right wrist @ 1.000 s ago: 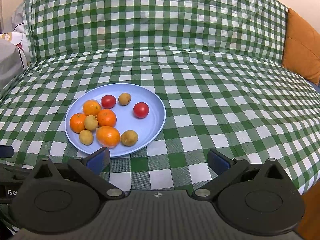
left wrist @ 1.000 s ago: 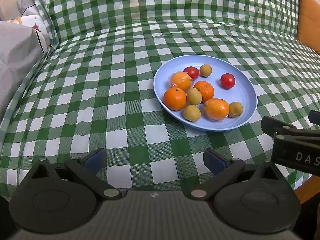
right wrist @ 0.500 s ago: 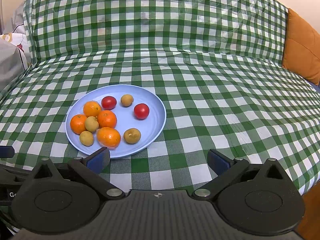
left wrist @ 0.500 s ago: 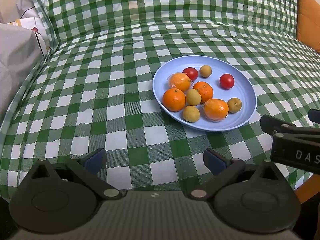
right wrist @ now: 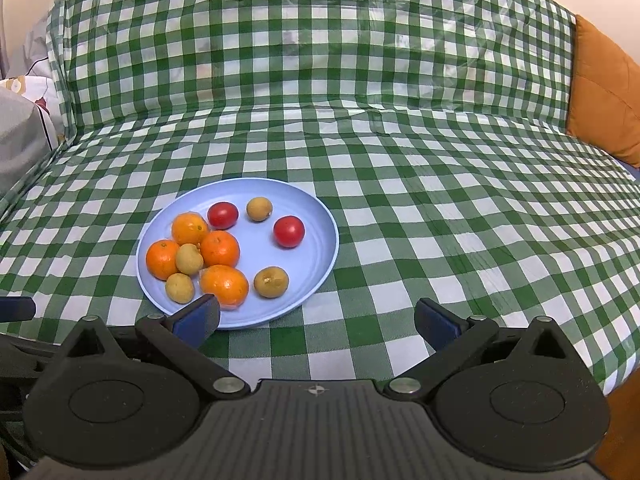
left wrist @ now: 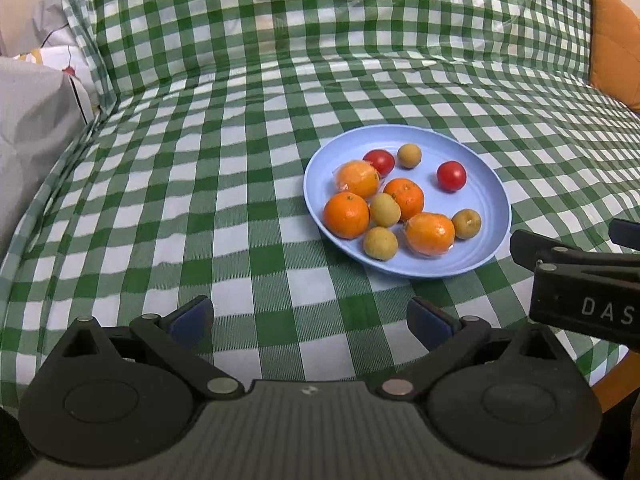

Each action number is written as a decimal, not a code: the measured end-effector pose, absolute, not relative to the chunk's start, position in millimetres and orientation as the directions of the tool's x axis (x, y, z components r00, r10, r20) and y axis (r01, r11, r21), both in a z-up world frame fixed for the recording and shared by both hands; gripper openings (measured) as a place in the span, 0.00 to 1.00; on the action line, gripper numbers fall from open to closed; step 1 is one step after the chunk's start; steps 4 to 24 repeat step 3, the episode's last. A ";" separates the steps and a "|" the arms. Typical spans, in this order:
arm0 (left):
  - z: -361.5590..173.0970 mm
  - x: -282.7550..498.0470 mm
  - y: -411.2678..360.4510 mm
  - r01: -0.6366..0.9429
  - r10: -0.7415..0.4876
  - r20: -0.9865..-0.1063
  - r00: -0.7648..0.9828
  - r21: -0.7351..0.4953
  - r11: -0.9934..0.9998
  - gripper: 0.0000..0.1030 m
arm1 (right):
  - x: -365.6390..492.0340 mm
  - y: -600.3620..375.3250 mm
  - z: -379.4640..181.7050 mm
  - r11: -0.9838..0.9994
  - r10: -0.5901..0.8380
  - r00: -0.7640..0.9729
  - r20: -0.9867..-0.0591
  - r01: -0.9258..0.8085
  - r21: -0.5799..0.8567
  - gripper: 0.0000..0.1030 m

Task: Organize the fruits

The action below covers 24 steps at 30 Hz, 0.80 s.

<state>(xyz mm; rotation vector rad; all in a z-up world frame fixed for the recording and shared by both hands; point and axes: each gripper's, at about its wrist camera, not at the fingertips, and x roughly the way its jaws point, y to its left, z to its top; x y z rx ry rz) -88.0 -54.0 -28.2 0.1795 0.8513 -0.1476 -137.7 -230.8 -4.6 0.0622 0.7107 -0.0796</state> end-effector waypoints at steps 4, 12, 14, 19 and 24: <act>-27.0 -85.7 -55.0 0.202 -0.062 -0.755 0.653 0.095 0.975 1.00 | -133.3 -239.0 -1.2 0.993 -0.050 0.773 -0.632 0.107 0.052 0.99; -27.0 -85.7 -55.0 0.202 -0.062 -0.755 0.653 0.095 0.975 1.00 | -133.3 -239.0 -1.2 0.993 -0.050 0.773 -0.632 0.107 0.052 0.99; -27.0 -85.7 -55.0 0.202 -0.062 -0.755 0.653 0.095 0.975 1.00 | -133.3 -239.0 -1.2 0.993 -0.050 0.773 -0.632 0.107 0.052 0.99; -27.0 -85.7 -55.0 0.202 -0.062 -0.755 0.653 0.095 0.975 1.00 | -133.3 -239.0 -1.2 0.993 -0.050 0.773 -0.632 0.107 0.052 0.99; -27.0 -85.7 -55.0 0.202 -0.062 -0.755 0.653 0.095 0.975 1.00 | -133.3 -239.0 -1.2 0.993 -0.050 0.773 -0.632 0.107 0.052 0.99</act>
